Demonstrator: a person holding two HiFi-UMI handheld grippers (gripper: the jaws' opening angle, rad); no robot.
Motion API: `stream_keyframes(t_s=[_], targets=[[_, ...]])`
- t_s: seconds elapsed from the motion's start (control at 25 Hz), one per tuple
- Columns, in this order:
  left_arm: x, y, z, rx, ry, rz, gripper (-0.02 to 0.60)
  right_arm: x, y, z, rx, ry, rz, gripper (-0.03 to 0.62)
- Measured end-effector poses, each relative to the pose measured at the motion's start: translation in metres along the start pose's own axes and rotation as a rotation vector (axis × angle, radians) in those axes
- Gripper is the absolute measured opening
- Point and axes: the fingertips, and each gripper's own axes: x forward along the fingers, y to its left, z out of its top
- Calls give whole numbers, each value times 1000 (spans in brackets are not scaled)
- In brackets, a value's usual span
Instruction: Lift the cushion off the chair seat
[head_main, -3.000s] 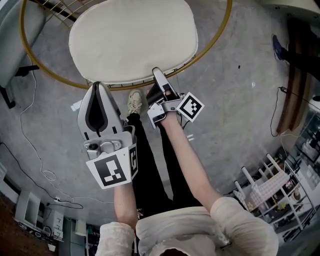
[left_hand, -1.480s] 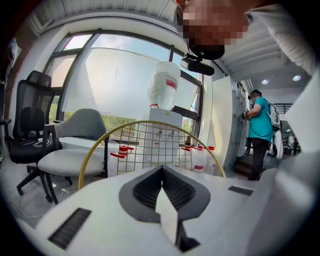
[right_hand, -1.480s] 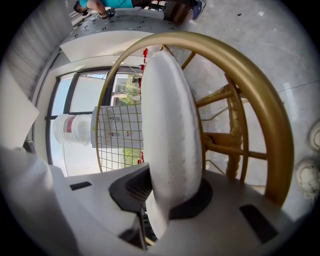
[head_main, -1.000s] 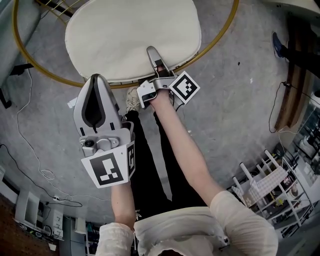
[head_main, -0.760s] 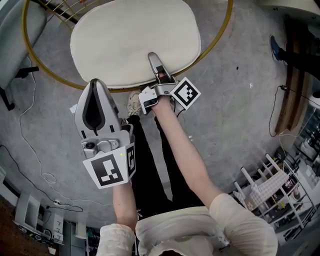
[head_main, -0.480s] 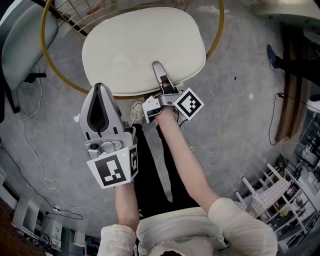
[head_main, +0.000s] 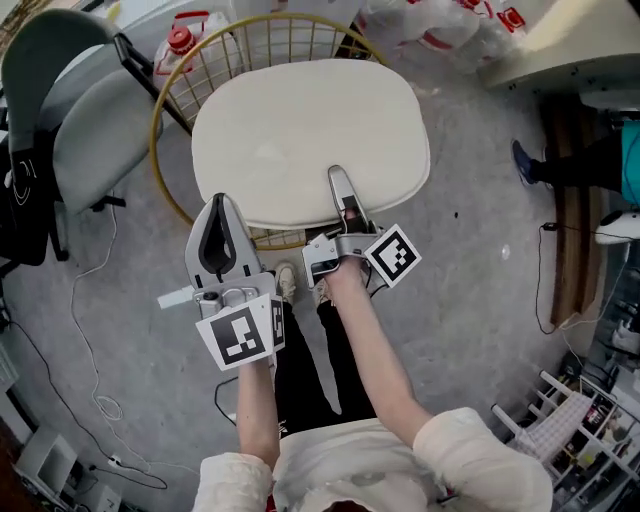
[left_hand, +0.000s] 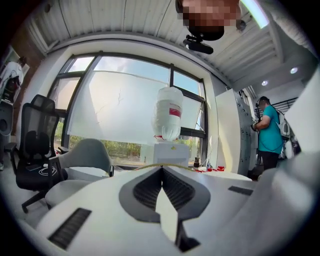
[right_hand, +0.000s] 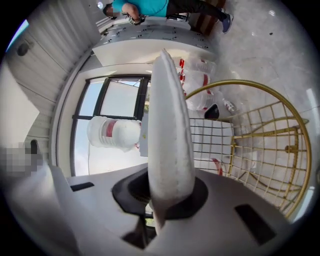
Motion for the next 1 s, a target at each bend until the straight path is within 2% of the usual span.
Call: stream_keyframes(t_s=[0.12,0.28,0.36,0.56,0.76,0.88,1.0], targets=[[21,-2,61,7,-73,6,14,17,71,15,-41,-17,80,37],[17,-23,150,9,-150,-29,14,13,168,25,-116,-15,163,37],[19,-31,194,-2,-194,-35,14,17,223,32,-157,-20,231,37],[26,-37,289,-17,-271,-42,14,21,345,51,-321,-64,375,37],[2,-38,346,11,-320,-54,14,-10,431,46,-457,-100,488,37],[-14,-44,372,32,-367,-53,14,-32,468,47,-625,-138,526,37],[-32,-51,393,103,-428,-39,14,-54,494,52,-850,-203,516,37]])
